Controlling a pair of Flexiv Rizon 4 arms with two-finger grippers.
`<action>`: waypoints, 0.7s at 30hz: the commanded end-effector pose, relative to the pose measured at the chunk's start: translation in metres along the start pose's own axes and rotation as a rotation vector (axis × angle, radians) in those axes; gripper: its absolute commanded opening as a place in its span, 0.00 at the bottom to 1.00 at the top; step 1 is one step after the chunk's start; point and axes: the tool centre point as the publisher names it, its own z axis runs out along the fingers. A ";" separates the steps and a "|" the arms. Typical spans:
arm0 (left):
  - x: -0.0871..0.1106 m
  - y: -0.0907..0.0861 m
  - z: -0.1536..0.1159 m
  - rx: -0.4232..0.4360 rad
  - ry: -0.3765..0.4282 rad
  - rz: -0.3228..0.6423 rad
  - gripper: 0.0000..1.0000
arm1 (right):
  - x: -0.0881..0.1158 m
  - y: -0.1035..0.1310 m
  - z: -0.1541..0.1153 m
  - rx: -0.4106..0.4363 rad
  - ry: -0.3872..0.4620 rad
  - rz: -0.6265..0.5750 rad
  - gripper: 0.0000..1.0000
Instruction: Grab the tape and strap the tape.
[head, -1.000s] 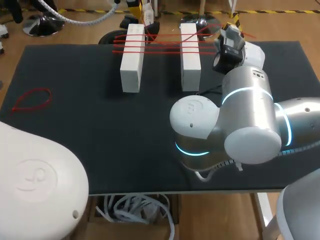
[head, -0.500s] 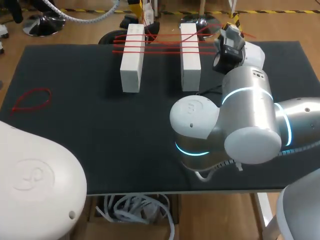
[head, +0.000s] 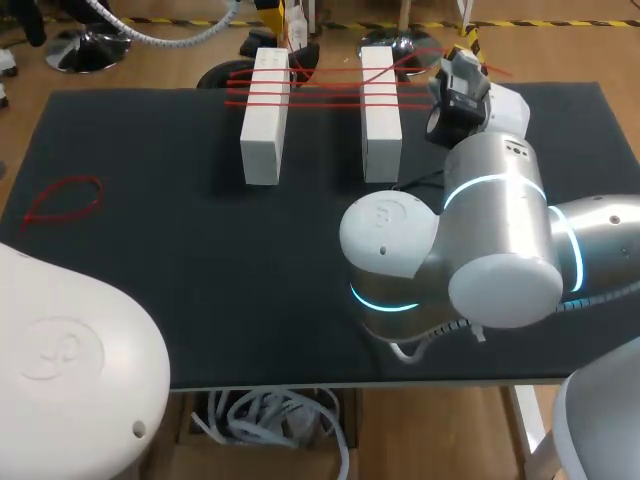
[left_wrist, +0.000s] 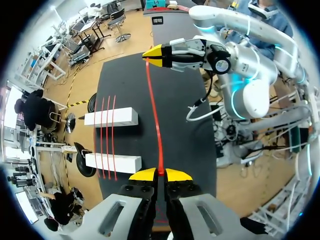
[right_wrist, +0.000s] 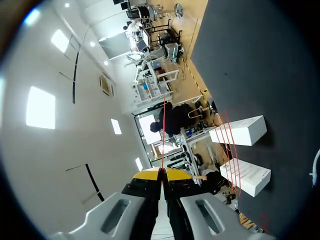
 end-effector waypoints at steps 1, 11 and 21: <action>0.000 0.000 -0.001 -0.004 0.000 -0.001 0.00 | 0.003 -0.001 -0.001 -0.004 -0.006 -0.002 0.00; 0.000 0.000 -0.001 -0.004 0.000 -0.001 0.00 | 0.003 -0.001 -0.001 -0.004 -0.006 -0.002 0.00; 0.000 0.000 -0.001 -0.004 0.000 -0.001 0.00 | 0.016 -0.007 -0.005 -0.016 -0.091 -0.366 0.00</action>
